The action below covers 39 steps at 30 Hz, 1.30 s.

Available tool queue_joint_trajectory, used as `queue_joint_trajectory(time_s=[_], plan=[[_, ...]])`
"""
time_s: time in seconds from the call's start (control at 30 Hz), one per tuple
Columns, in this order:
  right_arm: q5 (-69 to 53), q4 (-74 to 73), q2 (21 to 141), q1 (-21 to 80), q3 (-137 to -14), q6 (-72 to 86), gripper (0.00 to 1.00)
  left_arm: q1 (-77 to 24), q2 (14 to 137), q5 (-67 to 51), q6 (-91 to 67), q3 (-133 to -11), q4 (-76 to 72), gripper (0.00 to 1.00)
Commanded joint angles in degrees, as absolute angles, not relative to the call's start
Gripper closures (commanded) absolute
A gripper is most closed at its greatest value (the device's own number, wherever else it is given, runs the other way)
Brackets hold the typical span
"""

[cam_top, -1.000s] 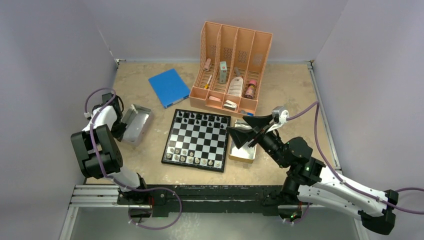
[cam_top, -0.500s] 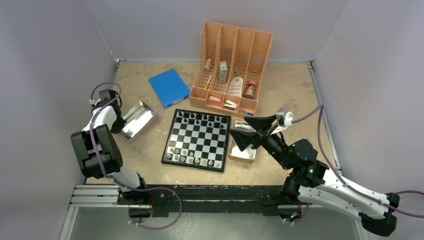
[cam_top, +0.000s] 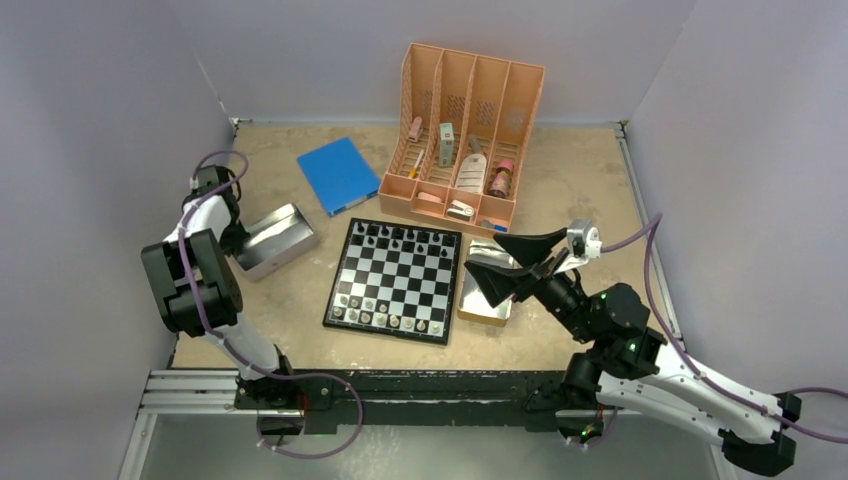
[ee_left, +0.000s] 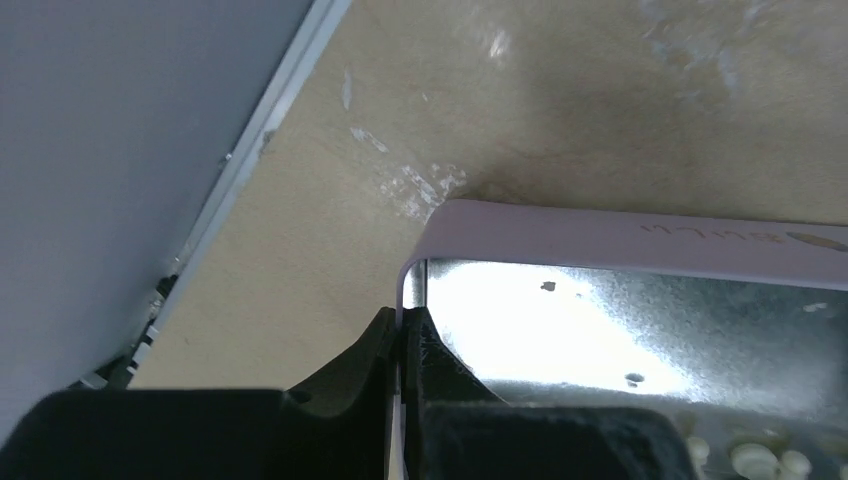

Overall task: Set up the chess pieces on the board
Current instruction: Adjust the storage box at the center of the board.

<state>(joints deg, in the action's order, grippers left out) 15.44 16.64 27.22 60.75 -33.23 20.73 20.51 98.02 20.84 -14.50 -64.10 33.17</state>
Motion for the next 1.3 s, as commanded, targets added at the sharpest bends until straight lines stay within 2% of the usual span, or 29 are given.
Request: queue_joint_trajectory(time_s=[0.0, 0.07, 0.13, 0.37, 0.53, 0.73, 0.93, 1.13, 1.27], plan=[[15.6, 19.4, 26.0, 61.0, -33.4, 19.6, 0.01, 20.7, 96.2, 22.6, -10.5, -72.2, 35.3, 0.98], [15.4, 19.8, 26.1, 60.9, -33.4, 19.3, 0.01, 20.8, 95.0, 22.3, -11.0, -73.5, 35.5, 0.84], [15.3, 19.6, 26.7, 61.0, -33.8, 19.3, 0.01, 20.8, 94.3, 21.5, -11.7, -74.3, 35.9, 0.76], [15.0, 19.8, 27.6, 61.0, -33.3, 19.7, 0.01, 20.8, 91.5, 20.6, -16.8, -76.2, 36.6, 0.67], [15.3, 19.5, 28.7, 61.0, -33.6, 19.9, 0.01, 20.7, 88.1, 15.8, -32.3, -79.1, 39.4, 0.63], [16.9, 18.9, 29.4, 61.0, -33.4, 20.9, 0.01, 20.5, 84.3, 7.1, -55.4, -74.2, 36.0, 0.60], [17.0, 19.4, 31.2, 60.9, -34.4, 22.5, 0.01, 17.1, 87.8, 8.2, -73.0, -70.5, 34.0, 0.59], [17.0, 18.6, 36.1, 61.0, -36.1, 22.6, 0.01, 16.7, 96.6, 6.7, -82.4, -74.0, 38.7, 0.60], [17.0, 19.5, 38.6, 60.9, -36.8, 22.6, 0.01, 16.5, 98.9, 9.4, -83.4, -73.7, 35.5, 0.60]])
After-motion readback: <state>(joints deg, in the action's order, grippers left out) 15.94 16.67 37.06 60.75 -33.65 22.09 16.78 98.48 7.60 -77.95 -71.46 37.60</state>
